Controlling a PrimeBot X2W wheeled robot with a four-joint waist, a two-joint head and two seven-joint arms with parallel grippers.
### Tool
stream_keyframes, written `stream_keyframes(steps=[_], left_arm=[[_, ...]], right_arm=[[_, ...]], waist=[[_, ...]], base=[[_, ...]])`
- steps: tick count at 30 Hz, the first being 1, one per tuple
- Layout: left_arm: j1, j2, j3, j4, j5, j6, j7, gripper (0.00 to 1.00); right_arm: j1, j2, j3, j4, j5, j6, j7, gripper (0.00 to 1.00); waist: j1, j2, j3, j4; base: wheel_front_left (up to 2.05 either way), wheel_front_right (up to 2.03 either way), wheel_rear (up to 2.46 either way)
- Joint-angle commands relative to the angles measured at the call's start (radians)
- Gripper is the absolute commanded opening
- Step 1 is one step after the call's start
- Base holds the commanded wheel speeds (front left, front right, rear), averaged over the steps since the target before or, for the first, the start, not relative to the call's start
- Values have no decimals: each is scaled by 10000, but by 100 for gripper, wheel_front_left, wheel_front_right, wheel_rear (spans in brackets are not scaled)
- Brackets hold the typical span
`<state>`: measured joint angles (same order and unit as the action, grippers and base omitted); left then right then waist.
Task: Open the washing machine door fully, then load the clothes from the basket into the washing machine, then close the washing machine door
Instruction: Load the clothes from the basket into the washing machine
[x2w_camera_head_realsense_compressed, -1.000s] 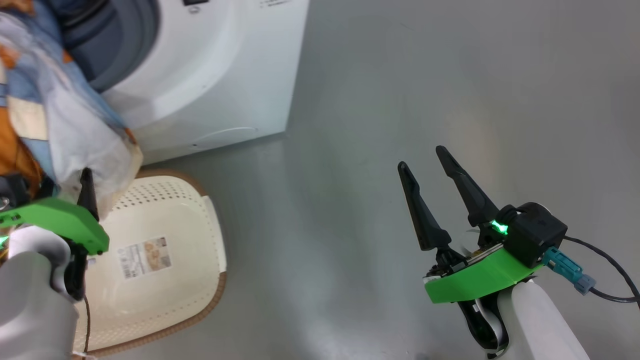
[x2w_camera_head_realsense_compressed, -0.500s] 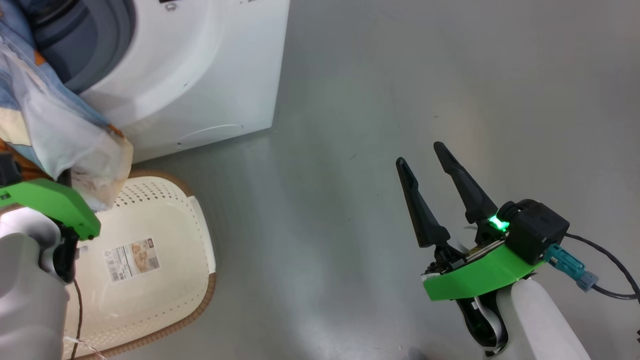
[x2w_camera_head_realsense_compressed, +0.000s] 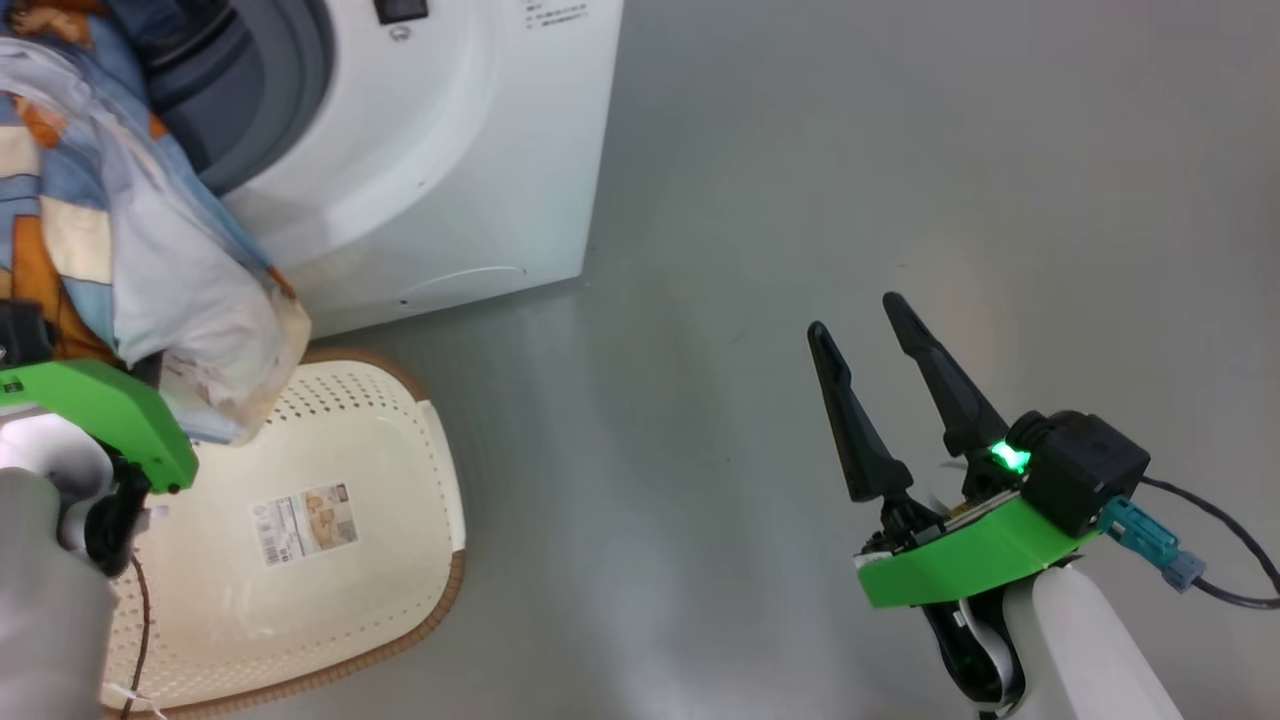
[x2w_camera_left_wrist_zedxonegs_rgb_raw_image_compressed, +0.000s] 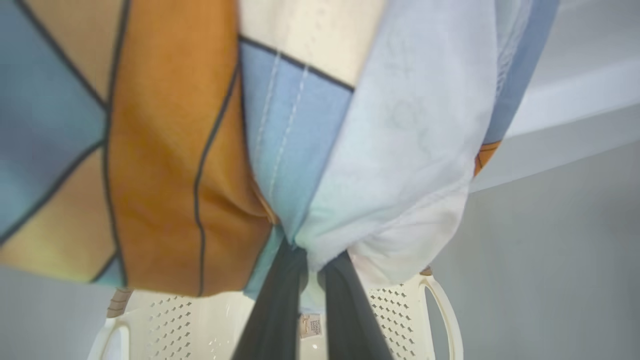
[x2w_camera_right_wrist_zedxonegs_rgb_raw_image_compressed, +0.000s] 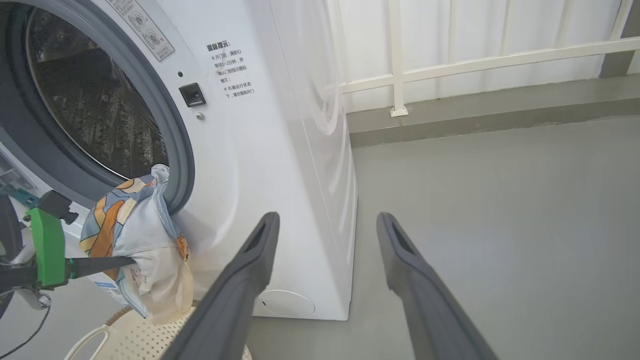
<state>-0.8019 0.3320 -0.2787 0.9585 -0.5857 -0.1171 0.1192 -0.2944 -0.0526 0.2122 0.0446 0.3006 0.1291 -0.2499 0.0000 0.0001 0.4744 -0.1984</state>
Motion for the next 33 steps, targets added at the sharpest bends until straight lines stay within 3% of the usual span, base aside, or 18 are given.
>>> stream_keyframes(steps=[1,9,20,25,33], left_arm=[[174,605,195,-435,-125,-62,147,0],[1138,1581,339,-3686,-894,-27,1921,0],[2103,2768,1353,-8294,-1563,1360,3675,0],[1776,3139,1706,-8854,-1605,1837,4133,0],[658,3247,1978,-8116,-1317,2365,3942,0]], right_arm=[[299,24,175,-234,-110,16,-118,100],[459,24,167,-229,-172,16,-118,100],[431,24,342,-323,78,16,-118,100],[321,24,454,-369,216,16,-118,100],[70,24,630,-439,537,16,-118,100]], waist=[[0,-1,-142,157],[0,-1,-423,434],[0,-1,-399,136],[0,-1,-175,-143],[0,-1,307,-674]], base=[[0,0,0],[0,0,0],[0,0,0],[0,0,0],[0,0,0]])
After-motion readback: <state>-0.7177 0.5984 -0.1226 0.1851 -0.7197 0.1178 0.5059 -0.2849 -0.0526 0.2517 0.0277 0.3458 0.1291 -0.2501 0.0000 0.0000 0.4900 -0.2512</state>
